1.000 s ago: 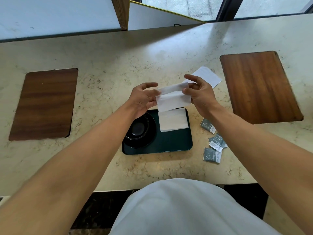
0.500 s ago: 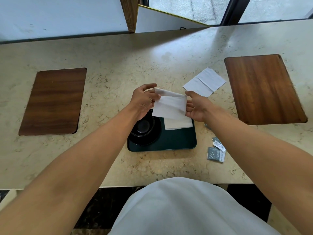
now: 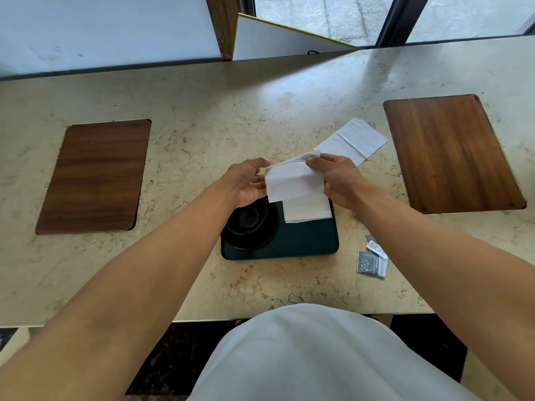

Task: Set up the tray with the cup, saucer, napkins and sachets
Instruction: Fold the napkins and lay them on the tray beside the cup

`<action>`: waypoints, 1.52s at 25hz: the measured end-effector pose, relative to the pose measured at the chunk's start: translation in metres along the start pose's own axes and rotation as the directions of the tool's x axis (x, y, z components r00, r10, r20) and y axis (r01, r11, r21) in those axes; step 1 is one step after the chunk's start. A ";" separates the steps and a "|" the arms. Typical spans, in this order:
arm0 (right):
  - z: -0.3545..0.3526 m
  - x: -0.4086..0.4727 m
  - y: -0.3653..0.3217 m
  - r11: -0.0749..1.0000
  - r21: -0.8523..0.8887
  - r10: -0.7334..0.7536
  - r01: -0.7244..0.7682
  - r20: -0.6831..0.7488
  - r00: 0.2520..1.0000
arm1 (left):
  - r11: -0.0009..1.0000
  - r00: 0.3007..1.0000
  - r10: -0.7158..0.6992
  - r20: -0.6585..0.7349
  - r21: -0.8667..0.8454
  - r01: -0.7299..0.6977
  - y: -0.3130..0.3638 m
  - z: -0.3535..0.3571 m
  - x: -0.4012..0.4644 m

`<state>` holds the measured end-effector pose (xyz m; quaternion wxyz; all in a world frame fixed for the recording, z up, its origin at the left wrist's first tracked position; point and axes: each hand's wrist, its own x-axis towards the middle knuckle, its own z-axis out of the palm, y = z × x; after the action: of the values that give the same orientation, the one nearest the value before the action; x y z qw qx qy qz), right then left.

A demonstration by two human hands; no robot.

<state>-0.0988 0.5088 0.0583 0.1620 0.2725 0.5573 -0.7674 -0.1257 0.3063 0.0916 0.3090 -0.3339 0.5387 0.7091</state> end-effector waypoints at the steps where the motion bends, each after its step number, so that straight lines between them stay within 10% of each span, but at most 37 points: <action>1: -0.001 0.001 -0.001 1.000 -0.013 -0.012 0.012 0.002 1.000 | 0.998 0.998 -0.064 0.026 0.026 0.063 -0.001 0.000 -0.001; 21: -0.011 -0.006 -0.018 0.938 -0.203 -0.263 0.280 0.108 0.959 | 0.969 0.968 0.209 0.137 0.102 -0.223 0.009 0.012 0.006; 30: -0.017 -0.012 -0.035 0.340 -0.717 -0.596 0.608 0.336 0.729 | 0.770 0.857 0.407 0.315 0.387 -0.508 0.020 -0.002 0.009; 38: -0.012 -0.016 -0.041 0.830 -0.429 -0.343 0.356 0.109 0.933 | 0.692 0.817 0.487 0.308 0.434 -0.577 0.018 -0.002 0.013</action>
<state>-0.1056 0.5327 0.0963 0.0842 0.1114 0.7546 -0.6412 -0.1478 0.3014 0.0907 0.2106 -0.0079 0.7514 0.6253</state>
